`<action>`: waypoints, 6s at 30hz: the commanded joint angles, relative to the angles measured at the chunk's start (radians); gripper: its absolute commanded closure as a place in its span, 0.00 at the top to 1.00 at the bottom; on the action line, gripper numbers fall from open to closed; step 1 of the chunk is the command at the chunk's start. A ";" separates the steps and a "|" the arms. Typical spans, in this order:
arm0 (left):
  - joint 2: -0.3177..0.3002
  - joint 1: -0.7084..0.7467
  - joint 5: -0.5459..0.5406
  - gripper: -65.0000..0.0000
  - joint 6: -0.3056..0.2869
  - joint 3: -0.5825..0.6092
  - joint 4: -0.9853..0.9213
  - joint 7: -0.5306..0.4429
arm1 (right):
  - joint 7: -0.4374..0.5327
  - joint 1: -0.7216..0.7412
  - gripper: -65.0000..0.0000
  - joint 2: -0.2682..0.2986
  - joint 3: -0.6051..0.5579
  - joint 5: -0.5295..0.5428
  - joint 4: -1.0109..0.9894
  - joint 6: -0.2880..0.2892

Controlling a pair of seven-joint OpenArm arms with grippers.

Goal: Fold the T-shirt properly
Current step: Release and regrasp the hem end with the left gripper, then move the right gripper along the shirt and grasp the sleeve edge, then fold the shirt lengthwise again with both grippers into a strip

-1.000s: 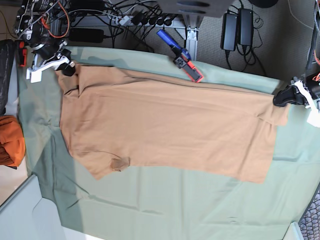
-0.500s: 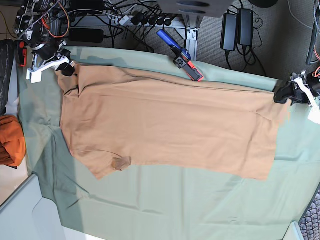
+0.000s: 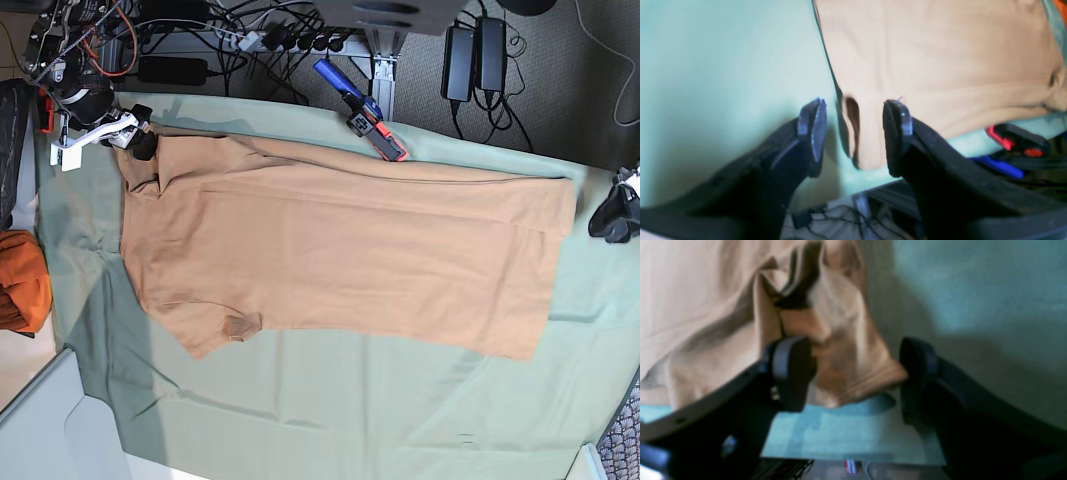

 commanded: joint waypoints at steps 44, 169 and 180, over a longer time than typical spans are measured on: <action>0.086 -0.817 0.208 0.47 -0.016 0.478 -0.876 -0.203 | 0.018 0.000 0.65 0.017 0.010 -0.044 0.016 0.087; -0.090 -0.752 -0.243 0.00 -0.016 0.478 -0.840 0.238 | -0.103 0.721 0.00 0.139 -0.324 -0.002 -0.431 0.217; -0.109 -0.733 -0.349 0.00 -0.016 0.478 -0.838 0.323 | -0.116 0.501 0.00 0.138 -0.184 0.024 -0.272 0.217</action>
